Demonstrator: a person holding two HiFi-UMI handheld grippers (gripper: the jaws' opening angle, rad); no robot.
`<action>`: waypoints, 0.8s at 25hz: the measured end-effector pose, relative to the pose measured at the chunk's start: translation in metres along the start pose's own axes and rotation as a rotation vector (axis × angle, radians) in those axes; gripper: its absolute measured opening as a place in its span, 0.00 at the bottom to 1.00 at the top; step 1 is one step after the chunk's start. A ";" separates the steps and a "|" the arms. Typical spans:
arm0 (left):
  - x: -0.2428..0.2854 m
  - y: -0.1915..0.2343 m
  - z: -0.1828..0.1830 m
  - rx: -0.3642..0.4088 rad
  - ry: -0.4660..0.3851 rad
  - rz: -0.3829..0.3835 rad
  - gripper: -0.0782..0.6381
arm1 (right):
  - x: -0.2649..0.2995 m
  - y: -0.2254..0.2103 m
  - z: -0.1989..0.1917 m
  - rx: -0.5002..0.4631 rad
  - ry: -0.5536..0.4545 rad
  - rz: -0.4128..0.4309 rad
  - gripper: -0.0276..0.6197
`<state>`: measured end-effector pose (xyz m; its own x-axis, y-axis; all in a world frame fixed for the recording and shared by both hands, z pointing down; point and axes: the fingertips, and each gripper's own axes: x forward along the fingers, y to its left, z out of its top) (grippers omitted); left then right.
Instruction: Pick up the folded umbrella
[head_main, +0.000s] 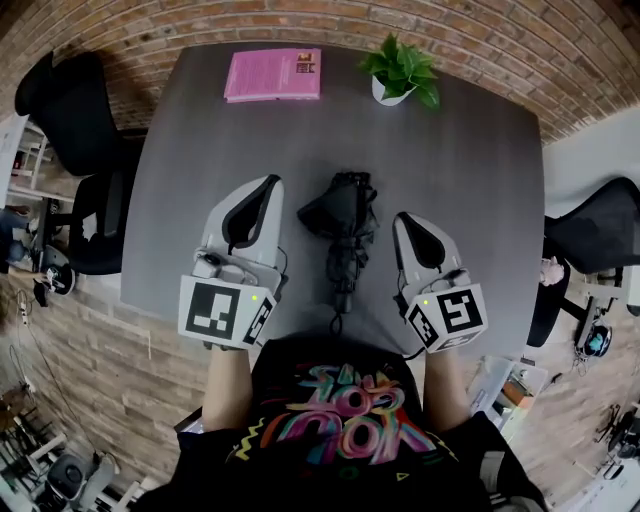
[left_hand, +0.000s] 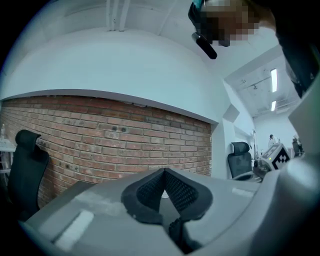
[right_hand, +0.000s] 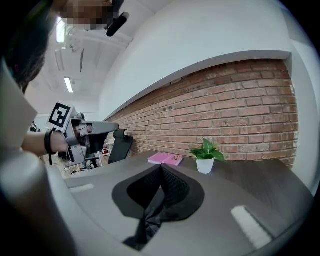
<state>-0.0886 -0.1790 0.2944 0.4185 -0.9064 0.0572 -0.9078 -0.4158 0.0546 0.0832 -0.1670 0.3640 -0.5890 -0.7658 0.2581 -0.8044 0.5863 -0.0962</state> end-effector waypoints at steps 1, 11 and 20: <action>0.001 0.002 0.001 -0.003 -0.001 -0.007 0.11 | 0.000 0.001 0.001 0.000 0.000 -0.009 0.04; 0.006 0.006 -0.004 -0.015 0.007 -0.078 0.11 | -0.002 0.010 -0.008 0.008 0.018 -0.085 0.04; 0.009 0.000 -0.011 -0.025 0.014 -0.121 0.11 | 0.007 0.020 -0.031 0.019 0.086 -0.069 0.12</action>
<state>-0.0847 -0.1867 0.3064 0.5255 -0.8485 0.0631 -0.8498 -0.5198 0.0871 0.0655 -0.1530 0.3940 -0.5243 -0.7780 0.3460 -0.8444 0.5276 -0.0933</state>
